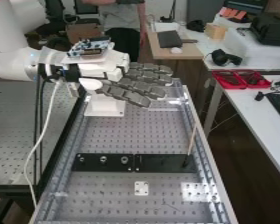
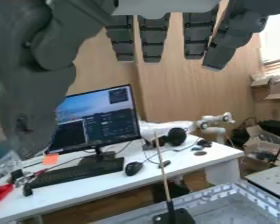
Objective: Grab the pcb board and place it in the clear container
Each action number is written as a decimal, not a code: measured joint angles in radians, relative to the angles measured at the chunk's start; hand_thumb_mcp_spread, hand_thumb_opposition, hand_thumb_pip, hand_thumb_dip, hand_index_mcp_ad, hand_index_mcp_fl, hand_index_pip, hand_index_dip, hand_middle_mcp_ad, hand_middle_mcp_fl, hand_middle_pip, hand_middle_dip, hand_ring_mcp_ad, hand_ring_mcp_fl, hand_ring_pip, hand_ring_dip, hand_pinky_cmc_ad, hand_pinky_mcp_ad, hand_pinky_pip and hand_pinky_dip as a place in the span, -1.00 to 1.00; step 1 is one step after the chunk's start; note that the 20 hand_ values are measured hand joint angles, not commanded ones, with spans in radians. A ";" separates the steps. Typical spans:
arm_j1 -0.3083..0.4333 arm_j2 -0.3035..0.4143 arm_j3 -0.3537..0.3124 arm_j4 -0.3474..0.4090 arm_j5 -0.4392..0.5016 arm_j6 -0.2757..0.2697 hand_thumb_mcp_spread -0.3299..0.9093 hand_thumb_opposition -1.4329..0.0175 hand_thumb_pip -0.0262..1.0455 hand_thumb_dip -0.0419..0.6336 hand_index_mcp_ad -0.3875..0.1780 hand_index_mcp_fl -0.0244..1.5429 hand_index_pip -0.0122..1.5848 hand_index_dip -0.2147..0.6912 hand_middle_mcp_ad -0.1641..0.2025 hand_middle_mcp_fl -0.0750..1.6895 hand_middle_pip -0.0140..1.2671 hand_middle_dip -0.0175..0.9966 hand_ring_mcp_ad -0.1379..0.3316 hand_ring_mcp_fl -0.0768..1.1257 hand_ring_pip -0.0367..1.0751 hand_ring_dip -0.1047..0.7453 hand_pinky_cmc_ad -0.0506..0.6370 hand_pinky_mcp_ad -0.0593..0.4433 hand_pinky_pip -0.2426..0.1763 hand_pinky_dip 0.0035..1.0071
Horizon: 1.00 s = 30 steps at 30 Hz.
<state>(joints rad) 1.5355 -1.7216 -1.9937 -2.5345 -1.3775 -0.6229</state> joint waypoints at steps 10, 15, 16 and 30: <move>-0.012 -0.076 -0.034 0.075 0.043 -0.002 0.12 -0.07 0.18 -0.36 0.22 -0.87 -0.58 -0.22 0.25 -0.92 -0.77 -0.84 0.54 -0.87 -0.80 -0.83 -0.05 -0.03 -0.35 -0.28; -0.017 -0.114 -0.051 0.130 0.051 -0.008 0.13 -0.09 0.26 -0.28 0.21 -0.88 -0.14 -0.24 0.25 -0.92 -0.76 -0.81 0.54 -0.86 -0.81 -0.83 -0.05 -0.03 -0.35 -0.28; -0.018 -0.118 -0.053 0.134 0.051 -0.011 0.16 -0.11 0.26 -0.27 0.19 -0.88 -0.03 -0.24 0.25 -0.92 -0.76 -0.81 0.52 -0.86 -0.81 -0.83 -0.05 -0.05 -0.35 -0.28; -0.056 -0.196 -0.057 0.231 0.006 -0.062 0.19 -0.16 0.39 -0.13 0.11 -0.87 0.82 -0.28 0.25 -0.80 -0.76 -0.75 0.52 -0.87 -0.77 -0.82 -0.05 -0.05 -0.34 -0.29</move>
<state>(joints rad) 1.4798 -1.9180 -2.0502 -2.3037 -1.3711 -0.6847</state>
